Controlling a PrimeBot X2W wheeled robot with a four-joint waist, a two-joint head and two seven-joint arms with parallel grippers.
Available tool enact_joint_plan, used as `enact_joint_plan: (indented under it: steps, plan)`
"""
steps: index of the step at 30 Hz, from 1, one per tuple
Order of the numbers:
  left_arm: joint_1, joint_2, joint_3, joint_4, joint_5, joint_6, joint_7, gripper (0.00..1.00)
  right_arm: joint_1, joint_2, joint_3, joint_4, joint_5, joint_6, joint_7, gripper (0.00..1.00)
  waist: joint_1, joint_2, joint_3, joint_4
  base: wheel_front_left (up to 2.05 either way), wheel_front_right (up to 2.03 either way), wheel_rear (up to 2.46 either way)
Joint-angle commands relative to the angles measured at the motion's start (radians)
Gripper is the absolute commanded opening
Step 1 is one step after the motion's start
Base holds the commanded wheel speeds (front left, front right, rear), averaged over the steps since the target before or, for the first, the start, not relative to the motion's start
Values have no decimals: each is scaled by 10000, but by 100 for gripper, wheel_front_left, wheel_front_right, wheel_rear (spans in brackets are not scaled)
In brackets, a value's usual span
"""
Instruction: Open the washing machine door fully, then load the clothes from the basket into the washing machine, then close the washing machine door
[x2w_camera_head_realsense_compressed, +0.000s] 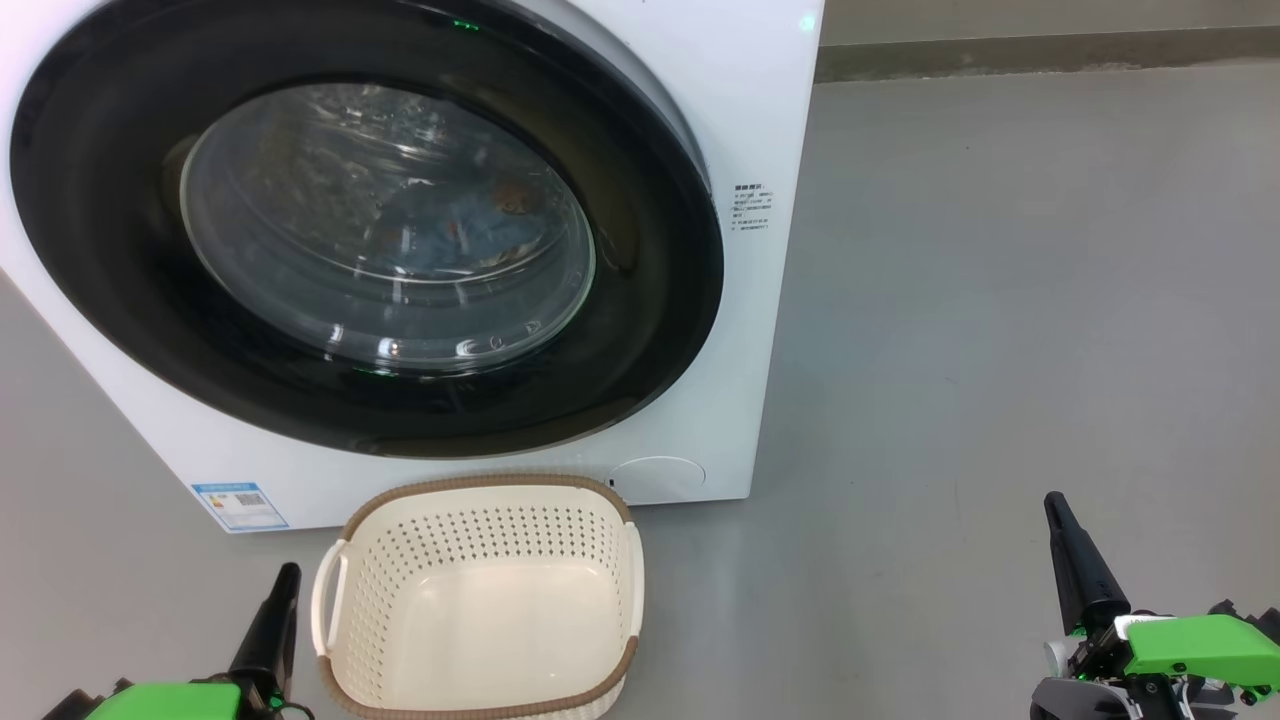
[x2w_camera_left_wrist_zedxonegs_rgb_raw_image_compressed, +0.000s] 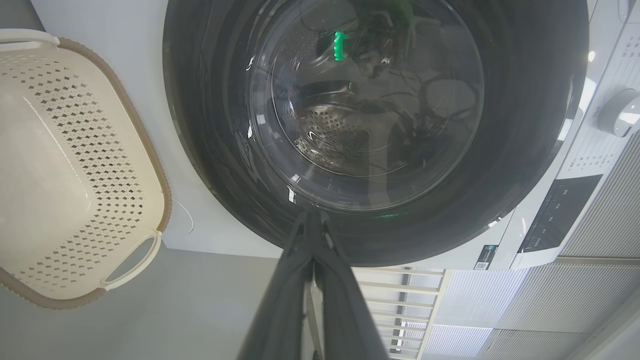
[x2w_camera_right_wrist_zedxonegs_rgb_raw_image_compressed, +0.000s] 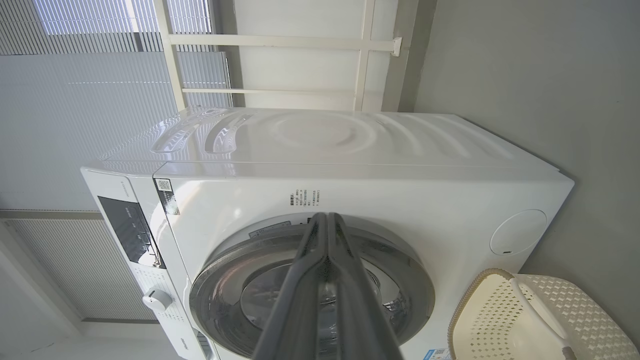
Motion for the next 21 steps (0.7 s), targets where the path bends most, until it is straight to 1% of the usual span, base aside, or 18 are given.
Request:
enact_joint_plan:
  steps: [1,21]
  plan:
    - [-411,118,358,-261,-8,-29,64,0,-105,-31,228,-305,43,17,77,0,0,-1,0,0,0,0,0]
    - [-411,116,360,-261,-6,-29,66,0,-105,-31,228,-305,43,17,77,0,0,-1,0,0,0,0,0]
